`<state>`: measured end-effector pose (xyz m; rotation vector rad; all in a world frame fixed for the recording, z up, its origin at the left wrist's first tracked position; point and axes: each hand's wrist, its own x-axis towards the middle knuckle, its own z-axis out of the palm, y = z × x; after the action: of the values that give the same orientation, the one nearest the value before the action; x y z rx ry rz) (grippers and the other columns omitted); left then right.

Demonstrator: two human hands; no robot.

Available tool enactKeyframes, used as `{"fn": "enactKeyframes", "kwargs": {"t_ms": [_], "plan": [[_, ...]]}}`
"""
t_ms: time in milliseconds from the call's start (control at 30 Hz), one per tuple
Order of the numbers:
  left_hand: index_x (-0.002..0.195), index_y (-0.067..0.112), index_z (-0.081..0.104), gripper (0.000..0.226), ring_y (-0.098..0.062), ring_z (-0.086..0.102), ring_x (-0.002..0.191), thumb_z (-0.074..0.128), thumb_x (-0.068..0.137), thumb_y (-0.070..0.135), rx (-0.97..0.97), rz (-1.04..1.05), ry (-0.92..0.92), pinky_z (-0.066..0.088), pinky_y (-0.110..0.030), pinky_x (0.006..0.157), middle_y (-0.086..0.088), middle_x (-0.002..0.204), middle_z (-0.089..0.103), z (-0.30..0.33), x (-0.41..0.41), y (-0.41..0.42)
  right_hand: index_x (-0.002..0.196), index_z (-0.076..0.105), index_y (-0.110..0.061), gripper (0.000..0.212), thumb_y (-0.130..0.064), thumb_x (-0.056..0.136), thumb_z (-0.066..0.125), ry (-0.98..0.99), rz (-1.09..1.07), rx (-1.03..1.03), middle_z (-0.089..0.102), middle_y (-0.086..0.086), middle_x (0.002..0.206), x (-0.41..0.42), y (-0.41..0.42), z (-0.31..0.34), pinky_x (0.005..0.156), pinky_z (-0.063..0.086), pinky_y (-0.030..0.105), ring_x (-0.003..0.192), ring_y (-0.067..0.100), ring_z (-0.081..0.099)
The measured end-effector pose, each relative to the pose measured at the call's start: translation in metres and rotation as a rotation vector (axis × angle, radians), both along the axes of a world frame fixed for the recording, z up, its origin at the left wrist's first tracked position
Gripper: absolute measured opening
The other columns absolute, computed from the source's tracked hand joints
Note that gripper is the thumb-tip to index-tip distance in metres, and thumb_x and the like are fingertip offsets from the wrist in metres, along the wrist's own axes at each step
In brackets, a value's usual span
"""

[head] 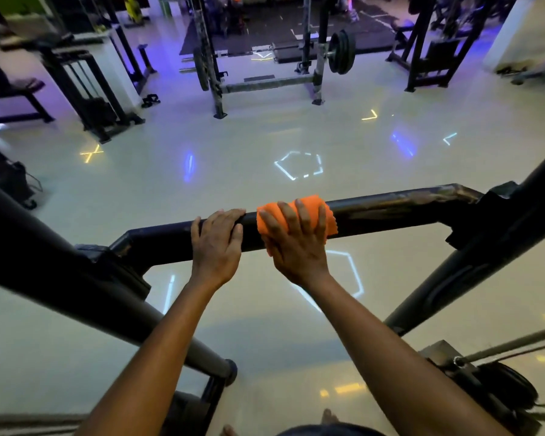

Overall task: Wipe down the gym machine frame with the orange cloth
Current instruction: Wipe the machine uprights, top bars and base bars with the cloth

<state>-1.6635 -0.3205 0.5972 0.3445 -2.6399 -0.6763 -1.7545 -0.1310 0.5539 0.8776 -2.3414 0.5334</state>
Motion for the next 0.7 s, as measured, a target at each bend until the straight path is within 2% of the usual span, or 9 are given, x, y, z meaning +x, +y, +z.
{"fn": "enactKeyframes", "kwargs": {"t_ms": [67,200,300,400,467,600,700], "plan": [[0.146,0.037,0.054,0.041,-0.012,0.046,0.144,0.04,0.107,0.034,-0.035,-0.001,0.003,0.009,-0.052,0.131,0.015,0.143,0.059,-0.002,0.001,-0.001,0.16,0.053,-0.037,0.053,-0.047,0.108,0.058,0.04,-0.021,0.016,0.051,0.005,0.161,-0.015,0.029,0.002,0.127,0.012,0.073,0.154,0.041,0.041],[0.149,0.035,0.052,0.043,-0.016,0.045,0.146,0.042,0.107,0.034,-0.063,0.019,-0.008,0.012,-0.054,0.13,0.012,0.144,0.059,-0.005,0.001,0.004,0.155,0.057,-0.037,0.045,-0.047,0.111,0.053,-0.067,-0.134,-0.051,0.05,0.001,0.161,-0.012,0.031,0.006,0.128,0.006,0.073,0.156,0.04,0.037],[0.151,0.031,0.051,0.045,-0.018,0.045,0.148,0.04,0.108,0.036,-0.072,0.014,-0.028,0.015,-0.054,0.13,0.008,0.148,0.058,-0.003,0.001,0.001,0.155,0.056,-0.036,0.044,-0.047,0.114,0.046,-0.138,-0.028,-0.035,0.048,-0.002,0.161,0.009,-0.018,0.013,0.129,0.005,0.071,0.157,0.038,0.034],[0.147,0.023,0.056,0.044,-0.024,0.052,0.139,0.041,0.107,0.036,-0.092,0.046,-0.035,0.022,-0.054,0.129,0.001,0.143,0.062,0.002,0.005,-0.016,0.155,0.054,-0.034,0.046,-0.049,0.114,0.04,-0.149,0.079,0.04,0.051,-0.001,0.157,0.014,-0.041,0.024,0.129,0.011,0.067,0.15,0.037,0.042],[0.144,0.025,0.057,0.042,-0.022,0.052,0.138,0.039,0.108,0.038,-0.122,0.084,-0.051,0.018,-0.057,0.13,0.003,0.141,0.062,0.007,0.011,-0.028,0.157,0.052,-0.036,0.049,-0.053,0.114,0.039,-0.13,0.084,0.067,0.051,0.0,0.156,0.006,-0.029,0.026,0.129,0.012,0.066,0.147,0.038,0.044],[0.146,0.031,0.056,0.043,-0.017,0.048,0.141,0.034,0.109,0.038,-0.126,0.061,-0.058,0.012,-0.058,0.131,0.01,0.142,0.06,0.007,0.017,-0.038,0.162,0.043,-0.046,0.053,-0.061,0.112,0.038,-0.101,-0.058,0.096,0.04,0.004,0.167,-0.005,0.015,0.018,0.129,0.004,0.07,0.156,0.041,0.032],[0.147,0.032,0.054,0.042,-0.018,0.047,0.143,0.033,0.11,0.035,-0.135,0.051,-0.049,0.012,-0.056,0.131,0.01,0.142,0.059,0.004,0.016,-0.034,0.159,0.047,-0.044,0.048,-0.057,0.113,0.038,-0.133,-0.125,0.066,0.045,-0.001,0.163,0.009,-0.008,0.019,0.129,0.005,0.072,0.156,0.041,0.033]]}}
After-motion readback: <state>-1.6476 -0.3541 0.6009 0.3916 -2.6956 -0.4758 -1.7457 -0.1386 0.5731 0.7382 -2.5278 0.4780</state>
